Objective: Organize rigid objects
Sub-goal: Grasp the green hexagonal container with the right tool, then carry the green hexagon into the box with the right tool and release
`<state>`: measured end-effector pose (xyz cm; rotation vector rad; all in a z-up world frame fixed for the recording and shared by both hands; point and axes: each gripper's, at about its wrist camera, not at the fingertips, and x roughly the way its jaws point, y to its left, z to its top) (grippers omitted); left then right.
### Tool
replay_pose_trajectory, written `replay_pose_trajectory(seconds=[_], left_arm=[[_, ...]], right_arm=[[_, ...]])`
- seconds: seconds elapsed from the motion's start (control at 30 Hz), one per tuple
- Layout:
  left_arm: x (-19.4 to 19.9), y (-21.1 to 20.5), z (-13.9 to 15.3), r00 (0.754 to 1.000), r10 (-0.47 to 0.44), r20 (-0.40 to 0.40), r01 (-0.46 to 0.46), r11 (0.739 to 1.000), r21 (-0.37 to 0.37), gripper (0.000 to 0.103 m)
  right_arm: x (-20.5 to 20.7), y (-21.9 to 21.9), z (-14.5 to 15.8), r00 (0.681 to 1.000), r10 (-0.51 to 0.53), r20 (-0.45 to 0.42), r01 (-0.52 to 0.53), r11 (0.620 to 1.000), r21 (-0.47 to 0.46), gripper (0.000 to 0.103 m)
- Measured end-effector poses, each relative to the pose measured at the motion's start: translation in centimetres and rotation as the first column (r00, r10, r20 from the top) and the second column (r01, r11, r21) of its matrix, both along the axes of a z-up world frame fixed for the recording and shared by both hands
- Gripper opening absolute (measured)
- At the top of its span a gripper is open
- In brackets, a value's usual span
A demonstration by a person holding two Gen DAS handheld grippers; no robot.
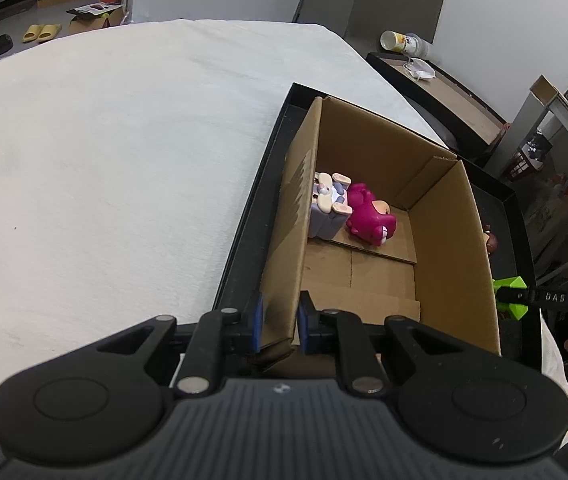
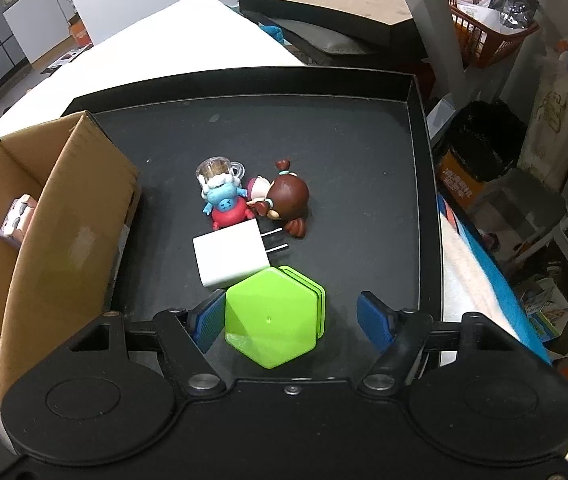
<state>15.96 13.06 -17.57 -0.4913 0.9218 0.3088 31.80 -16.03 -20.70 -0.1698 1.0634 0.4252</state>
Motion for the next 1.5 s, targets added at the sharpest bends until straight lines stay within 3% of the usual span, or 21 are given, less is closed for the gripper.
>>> replay_pose_trajectory(seconds=[0.03,0.07,0.1,0.53,0.87,1.17,1.5], left_arm=[[0.0,0.0,0.0,1.0,0.003,0.0,-0.003,1.0,-0.001,0.016],[0.0,0.0,0.0,1.0,0.003,0.0,-0.003,1.0,0.0,0.016],[0.0,-0.1,0.0,1.0,0.001,0.0,-0.001,1.0,0.002,0.016],[-0.5,-0.2,0.3,1.0,-0.004,0.015,0.004,1.0,0.011,0.016],[-1.0,0.2,0.4,0.999,-0.003,0.041,0.004,1.0,-0.017,0.016],[-1.3,0.6,0.2,0.998,-0.007,0.06,0.01,0.999,-0.043,0.016],[-1.6,1.1,0.0,0.997,-0.008,0.08,0.014,0.997,-0.078,0.016]], right_arm=[[0.0,0.0,-0.1,1.0,0.004,-0.003,-0.004,1.0,0.0,0.062],[-0.1,0.1,-0.2,1.0,0.015,-0.008,-0.015,1.0,-0.001,0.05],[-0.2,0.1,-0.2,1.0,0.023,-0.012,-0.023,1.0,0.002,0.047],[-1.7,-0.6,2.4,1.0,0.026,0.012,-0.026,0.999,0.039,0.047],[-3.4,0.1,6.4,0.997,0.019,0.071,-0.024,0.997,0.072,0.047],[-3.9,2.0,9.6,0.99,0.027,0.137,-0.034,0.998,0.05,0.047],[-4.3,4.8,11.0,0.983,0.054,0.174,-0.057,0.998,0.013,0.047]])
